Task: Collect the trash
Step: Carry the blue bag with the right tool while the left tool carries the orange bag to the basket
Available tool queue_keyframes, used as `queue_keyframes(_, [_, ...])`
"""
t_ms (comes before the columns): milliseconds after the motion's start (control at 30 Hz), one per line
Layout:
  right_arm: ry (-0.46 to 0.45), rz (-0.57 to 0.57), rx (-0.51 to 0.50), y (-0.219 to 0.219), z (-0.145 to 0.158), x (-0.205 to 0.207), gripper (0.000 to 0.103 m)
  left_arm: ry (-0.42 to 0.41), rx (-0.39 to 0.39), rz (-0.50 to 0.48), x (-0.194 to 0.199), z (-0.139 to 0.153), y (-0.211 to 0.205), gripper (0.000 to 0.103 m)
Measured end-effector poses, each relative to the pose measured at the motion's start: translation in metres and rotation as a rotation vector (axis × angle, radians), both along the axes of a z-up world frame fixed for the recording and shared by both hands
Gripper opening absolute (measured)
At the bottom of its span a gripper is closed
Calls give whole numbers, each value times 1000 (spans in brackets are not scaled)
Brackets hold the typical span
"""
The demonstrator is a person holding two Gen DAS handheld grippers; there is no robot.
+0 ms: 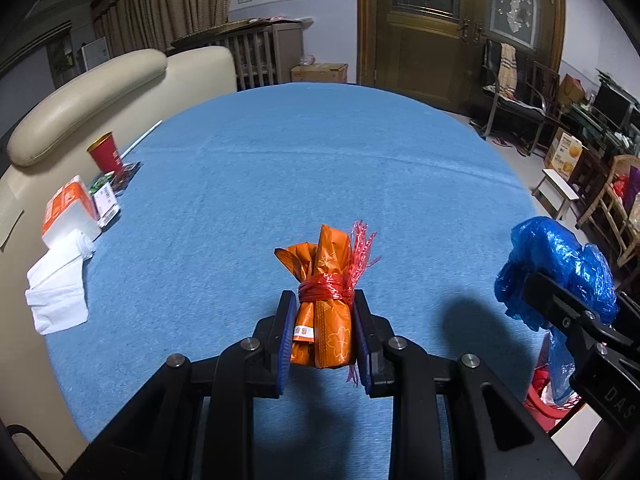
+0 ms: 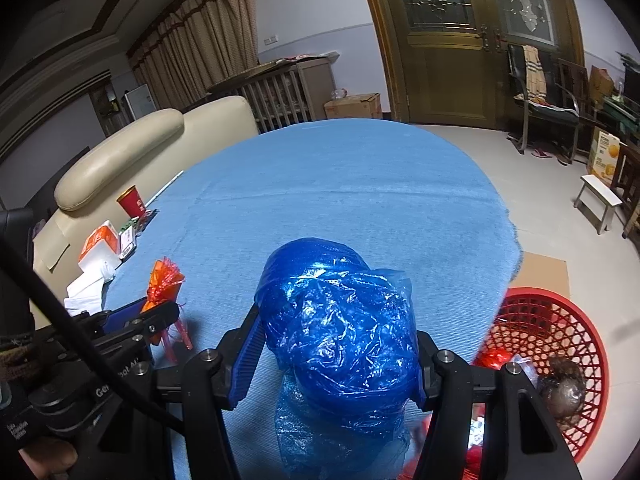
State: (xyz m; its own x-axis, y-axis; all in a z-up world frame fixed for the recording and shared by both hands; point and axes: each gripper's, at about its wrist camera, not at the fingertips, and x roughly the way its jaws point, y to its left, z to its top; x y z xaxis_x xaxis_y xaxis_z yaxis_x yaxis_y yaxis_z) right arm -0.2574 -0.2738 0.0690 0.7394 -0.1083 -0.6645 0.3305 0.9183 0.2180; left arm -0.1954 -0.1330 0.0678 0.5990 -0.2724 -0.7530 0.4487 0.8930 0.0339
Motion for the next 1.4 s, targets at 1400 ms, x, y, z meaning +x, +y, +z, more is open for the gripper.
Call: queue_keyframes(1400, [197,-314,43,-125,-27,-122,63,114,117,-516,-102,-9,-153,28])
